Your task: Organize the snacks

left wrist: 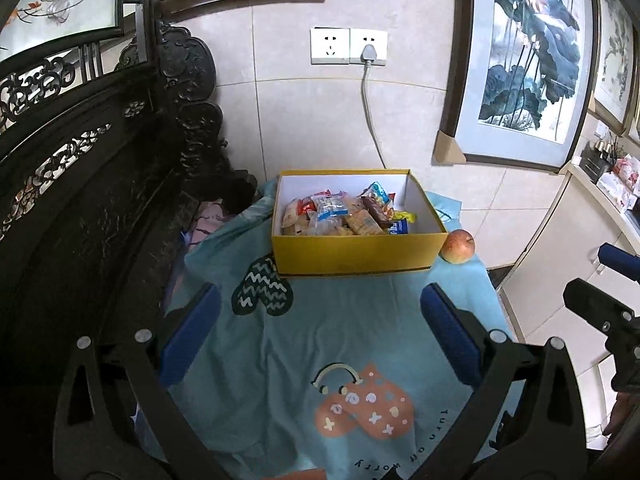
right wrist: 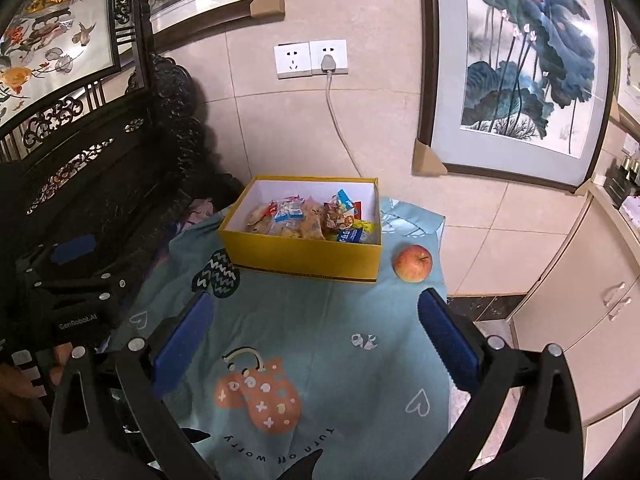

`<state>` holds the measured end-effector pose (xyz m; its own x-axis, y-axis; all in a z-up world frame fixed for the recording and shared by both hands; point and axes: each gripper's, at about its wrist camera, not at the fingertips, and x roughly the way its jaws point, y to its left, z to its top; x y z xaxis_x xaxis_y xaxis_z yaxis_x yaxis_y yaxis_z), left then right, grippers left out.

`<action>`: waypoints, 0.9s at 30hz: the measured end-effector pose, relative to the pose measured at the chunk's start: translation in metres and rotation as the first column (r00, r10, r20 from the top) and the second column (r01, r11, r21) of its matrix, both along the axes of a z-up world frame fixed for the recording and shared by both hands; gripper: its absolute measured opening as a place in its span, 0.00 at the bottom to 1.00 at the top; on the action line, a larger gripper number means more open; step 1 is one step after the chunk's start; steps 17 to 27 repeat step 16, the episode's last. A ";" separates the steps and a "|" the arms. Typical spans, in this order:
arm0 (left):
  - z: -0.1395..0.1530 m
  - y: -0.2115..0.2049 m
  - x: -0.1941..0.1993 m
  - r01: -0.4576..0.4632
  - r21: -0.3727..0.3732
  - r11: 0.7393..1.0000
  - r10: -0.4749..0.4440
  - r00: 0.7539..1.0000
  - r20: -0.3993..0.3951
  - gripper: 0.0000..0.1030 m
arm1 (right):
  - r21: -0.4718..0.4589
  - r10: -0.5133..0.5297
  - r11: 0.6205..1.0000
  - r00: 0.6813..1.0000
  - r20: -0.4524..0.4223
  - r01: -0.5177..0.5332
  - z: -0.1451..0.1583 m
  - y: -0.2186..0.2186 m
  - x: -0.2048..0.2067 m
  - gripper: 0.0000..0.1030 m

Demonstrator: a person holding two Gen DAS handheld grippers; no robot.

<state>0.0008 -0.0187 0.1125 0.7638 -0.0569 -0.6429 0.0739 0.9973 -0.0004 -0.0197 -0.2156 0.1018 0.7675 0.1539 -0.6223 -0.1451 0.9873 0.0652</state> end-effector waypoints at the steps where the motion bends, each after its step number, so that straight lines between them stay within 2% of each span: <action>1: 0.000 -0.002 -0.002 0.008 0.002 1.000 -0.008 1.000 0.002 0.98 | 0.001 -0.002 1.000 1.000 0.001 0.002 0.000 0.000 -0.001 0.99; 6: 0.000 -0.007 -0.006 0.030 0.019 0.999 -0.030 0.999 0.021 0.98 | 0.006 -0.014 1.000 1.000 0.004 0.014 0.000 -0.001 -0.004 0.99; 12: -0.002 -0.007 -0.002 0.024 0.026 0.999 -0.024 1.000 -0.001 0.98 | 0.002 -0.030 1.000 0.999 0.012 0.030 0.001 -0.002 -0.005 0.99; 27: -0.002 -0.006 -0.001 0.022 0.032 0.999 -0.022 1.000 0.001 0.98 | -0.003 -0.036 0.999 0.999 0.010 0.037 0.000 -0.002 -0.003 0.99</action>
